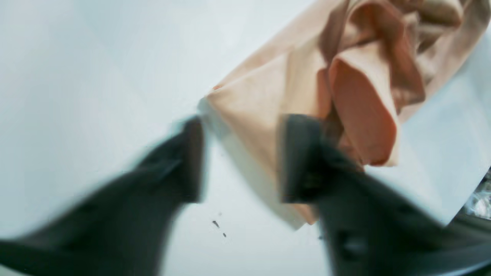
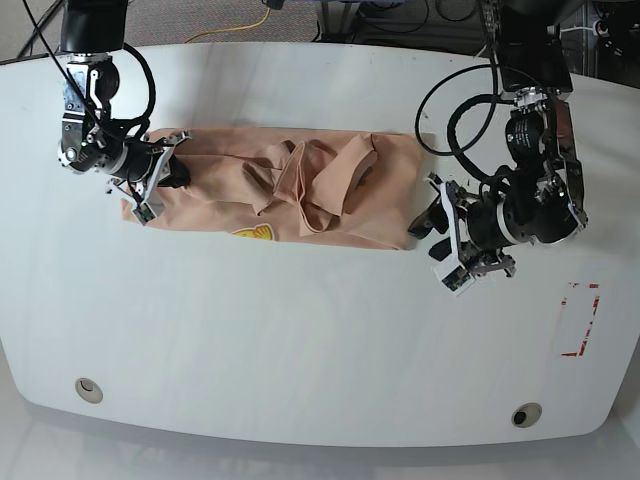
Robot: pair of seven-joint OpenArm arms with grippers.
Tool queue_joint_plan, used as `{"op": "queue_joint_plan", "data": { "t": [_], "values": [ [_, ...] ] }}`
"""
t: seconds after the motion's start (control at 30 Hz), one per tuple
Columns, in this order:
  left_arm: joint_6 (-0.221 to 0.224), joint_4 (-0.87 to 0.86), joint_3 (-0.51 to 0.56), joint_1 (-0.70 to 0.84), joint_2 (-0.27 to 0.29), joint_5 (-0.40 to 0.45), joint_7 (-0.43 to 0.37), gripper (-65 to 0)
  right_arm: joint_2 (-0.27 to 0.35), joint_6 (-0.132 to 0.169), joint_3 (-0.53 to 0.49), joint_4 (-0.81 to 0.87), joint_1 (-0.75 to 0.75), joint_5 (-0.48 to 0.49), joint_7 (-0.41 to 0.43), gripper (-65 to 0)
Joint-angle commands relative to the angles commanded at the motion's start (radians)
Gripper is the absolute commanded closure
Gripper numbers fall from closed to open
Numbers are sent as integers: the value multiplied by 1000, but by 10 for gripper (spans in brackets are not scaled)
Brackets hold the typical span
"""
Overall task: Layout the t-shirt on the table in an organized manner, then fold the t-shirt properly
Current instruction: 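Open the left gripper and lift it off the folded end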
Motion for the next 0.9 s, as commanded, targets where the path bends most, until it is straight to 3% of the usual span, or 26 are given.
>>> {"op": "queue_joint_plan", "data": {
  "t": [0.07,0.17,0.5,0.67,0.9],
  "values": [
    [0,0,9,0,5,40,0,-61,-2,0,0,0,0,0,0,-5],
    [0,0,51,15,6,121,-2,-19,-6,0,0,0,0,-2,0,-5],
    [0,-3,250,80,43,325,-137,-19,-8,0,0,0,0,0,0,-5],
    [0,-38,328,91,84,430,-141,-18,-8,0,0,0,0,-2,0,-5],
    [0,-91,345,101,135,489,-141,-18,-5,0,0,0,0,-5,0,-5]
  ]
}}
